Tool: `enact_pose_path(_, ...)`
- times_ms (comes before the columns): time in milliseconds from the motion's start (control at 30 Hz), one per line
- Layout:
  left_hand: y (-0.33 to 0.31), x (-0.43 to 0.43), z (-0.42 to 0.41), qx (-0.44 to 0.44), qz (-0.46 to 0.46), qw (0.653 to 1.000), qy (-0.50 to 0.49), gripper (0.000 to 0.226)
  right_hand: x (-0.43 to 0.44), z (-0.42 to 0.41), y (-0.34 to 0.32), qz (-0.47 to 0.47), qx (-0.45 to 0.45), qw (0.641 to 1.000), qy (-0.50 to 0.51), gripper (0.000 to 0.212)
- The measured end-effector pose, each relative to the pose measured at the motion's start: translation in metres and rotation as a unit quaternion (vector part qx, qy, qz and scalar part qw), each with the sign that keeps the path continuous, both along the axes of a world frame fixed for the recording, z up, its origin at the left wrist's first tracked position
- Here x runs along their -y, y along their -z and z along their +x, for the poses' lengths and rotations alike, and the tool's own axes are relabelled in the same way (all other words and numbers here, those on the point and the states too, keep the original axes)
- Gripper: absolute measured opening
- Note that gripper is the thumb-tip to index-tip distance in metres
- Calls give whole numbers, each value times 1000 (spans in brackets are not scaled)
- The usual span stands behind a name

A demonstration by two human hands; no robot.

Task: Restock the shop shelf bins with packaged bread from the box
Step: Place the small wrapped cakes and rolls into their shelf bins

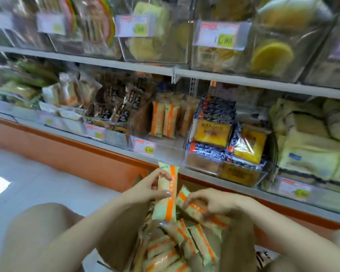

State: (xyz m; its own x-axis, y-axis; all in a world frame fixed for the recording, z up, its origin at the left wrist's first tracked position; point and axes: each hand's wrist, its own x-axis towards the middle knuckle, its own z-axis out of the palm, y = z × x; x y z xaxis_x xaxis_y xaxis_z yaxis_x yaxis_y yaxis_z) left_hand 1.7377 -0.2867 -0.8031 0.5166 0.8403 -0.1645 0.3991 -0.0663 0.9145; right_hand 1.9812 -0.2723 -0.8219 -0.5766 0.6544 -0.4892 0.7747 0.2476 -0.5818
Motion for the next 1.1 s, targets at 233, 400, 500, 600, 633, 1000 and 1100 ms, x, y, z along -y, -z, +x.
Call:
enact_pose_path(233,-76,-70,-3,59,112,989,-79,31,-11,11,-92,-5,-220,965,146,48)
enact_pose_path(400,-77,-136,17,50,167,979,-104,36,-37,12,-98,47,-328,913,239,48)
enact_pose_path(500,-64,-175,34,-7,198,974,-111,39,-54,10,-92,63,-356,895,262,48)
enact_pose_path(600,-45,-201,48,-63,178,977,-94,47,-69,10,-88,68,-379,878,284,48)
enact_pose_path(633,-38,-208,52,-73,171,979,-88,49,-73,10,-87,72,-380,876,287,49)
enact_pose_path(1000,7,-230,68,-159,198,967,-39,44,-98,11,-93,113,-406,858,296,49)
enact_pose_path(1100,16,-229,62,-219,170,959,-53,48,-103,7,-92,131,-400,858,296,50)
